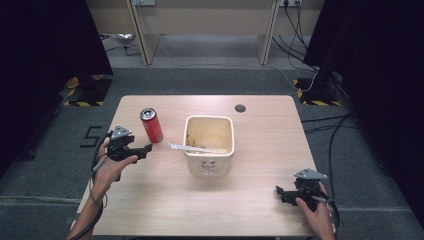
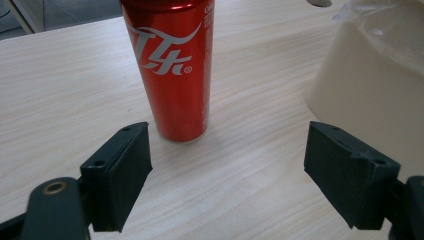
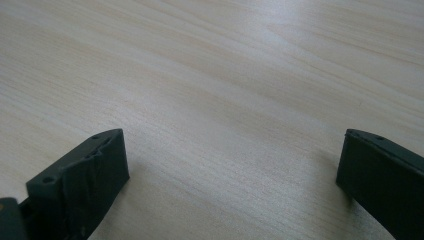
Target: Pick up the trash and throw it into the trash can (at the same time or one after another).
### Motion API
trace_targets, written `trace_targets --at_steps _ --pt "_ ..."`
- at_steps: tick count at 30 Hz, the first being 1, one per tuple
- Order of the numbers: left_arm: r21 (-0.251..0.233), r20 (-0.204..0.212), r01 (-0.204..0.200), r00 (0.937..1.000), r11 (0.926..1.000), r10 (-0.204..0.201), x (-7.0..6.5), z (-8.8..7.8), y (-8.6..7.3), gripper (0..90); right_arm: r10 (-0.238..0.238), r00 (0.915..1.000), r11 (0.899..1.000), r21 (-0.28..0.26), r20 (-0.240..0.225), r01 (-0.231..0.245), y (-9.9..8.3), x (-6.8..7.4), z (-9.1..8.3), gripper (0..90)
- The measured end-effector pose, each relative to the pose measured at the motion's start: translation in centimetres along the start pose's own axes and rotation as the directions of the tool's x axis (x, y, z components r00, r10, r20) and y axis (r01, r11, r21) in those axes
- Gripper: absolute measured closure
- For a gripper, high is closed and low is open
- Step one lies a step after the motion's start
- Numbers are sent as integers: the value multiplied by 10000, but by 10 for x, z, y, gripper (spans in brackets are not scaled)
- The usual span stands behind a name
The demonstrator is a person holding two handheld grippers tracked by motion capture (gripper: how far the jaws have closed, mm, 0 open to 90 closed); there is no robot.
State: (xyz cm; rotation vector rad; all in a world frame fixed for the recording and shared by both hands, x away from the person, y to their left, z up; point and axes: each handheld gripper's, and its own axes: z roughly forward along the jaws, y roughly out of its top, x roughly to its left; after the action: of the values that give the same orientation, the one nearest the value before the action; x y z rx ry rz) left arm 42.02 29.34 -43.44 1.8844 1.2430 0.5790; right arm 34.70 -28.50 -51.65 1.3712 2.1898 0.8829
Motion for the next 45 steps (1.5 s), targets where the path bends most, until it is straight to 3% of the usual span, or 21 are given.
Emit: trace_targets --at_steps 12,45 --pt "37 -265 182 9995 9998 -181 8 16 6 184 -3 10000 10000 -3 -1 3 0 0 0 2" --pt "117 -484 666 9966 9977 -660 21 60 23 184 -44 10000 10000 7 -58 44 0 0 0 2"
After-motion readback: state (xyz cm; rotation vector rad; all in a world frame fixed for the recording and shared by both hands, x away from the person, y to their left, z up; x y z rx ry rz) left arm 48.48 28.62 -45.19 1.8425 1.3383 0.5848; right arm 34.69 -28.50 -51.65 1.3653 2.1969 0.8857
